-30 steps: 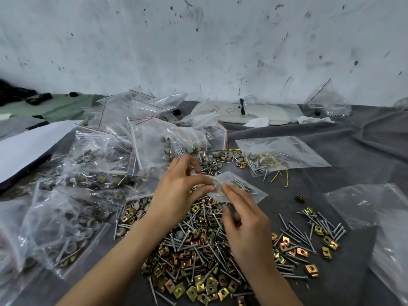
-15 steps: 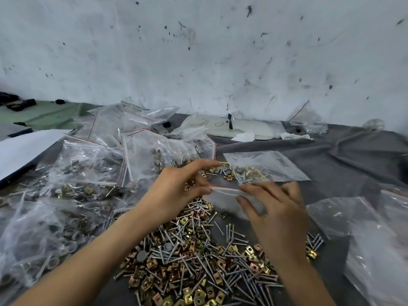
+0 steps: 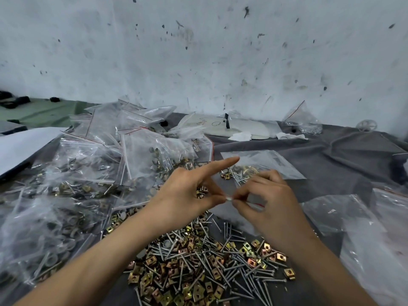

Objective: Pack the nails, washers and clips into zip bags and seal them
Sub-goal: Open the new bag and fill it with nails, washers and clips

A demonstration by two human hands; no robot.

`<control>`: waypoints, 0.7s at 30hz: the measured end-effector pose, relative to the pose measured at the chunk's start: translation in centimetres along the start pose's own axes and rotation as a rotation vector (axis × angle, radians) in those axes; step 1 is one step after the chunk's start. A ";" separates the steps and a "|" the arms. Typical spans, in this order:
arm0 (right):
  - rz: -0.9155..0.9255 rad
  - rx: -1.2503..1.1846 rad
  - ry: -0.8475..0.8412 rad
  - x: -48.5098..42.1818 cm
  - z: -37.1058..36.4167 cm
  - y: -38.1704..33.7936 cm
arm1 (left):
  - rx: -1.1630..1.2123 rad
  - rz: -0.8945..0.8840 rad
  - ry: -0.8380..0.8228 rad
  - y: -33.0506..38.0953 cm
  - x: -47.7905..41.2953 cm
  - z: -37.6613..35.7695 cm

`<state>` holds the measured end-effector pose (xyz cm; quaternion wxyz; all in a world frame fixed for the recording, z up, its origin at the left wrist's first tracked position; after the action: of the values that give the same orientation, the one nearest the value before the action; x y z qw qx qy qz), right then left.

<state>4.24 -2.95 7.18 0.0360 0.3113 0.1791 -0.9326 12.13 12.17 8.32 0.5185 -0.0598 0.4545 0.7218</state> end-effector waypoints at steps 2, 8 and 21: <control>0.020 0.018 0.005 0.0 -0.1 -0.2 | -0.032 -0.010 -0.008 0.1 0.0 -0.1; 0.098 0.069 0.010 0.3 -0.6 -0.6 | -0.025 0.014 -0.079 0.0 0.3 -0.8; 0.224 0.274 0.024 1.2 -0.5 0.2 | -0.251 0.024 -0.187 -0.3 0.5 -1.2</control>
<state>3.64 -2.92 6.04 0.0947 0.3422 0.0151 -0.9347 11.66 11.64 7.21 0.5382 -0.0513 0.3111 0.7816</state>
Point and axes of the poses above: each hand's wrist, its own x-axis away from the middle knuckle, its own z-axis out of the back of the hand, y = z × x, the point moved 3 cm from there along -x, towards the middle knuckle, and after that the axes turned 10 degrees about x, right-handed, at the moved point
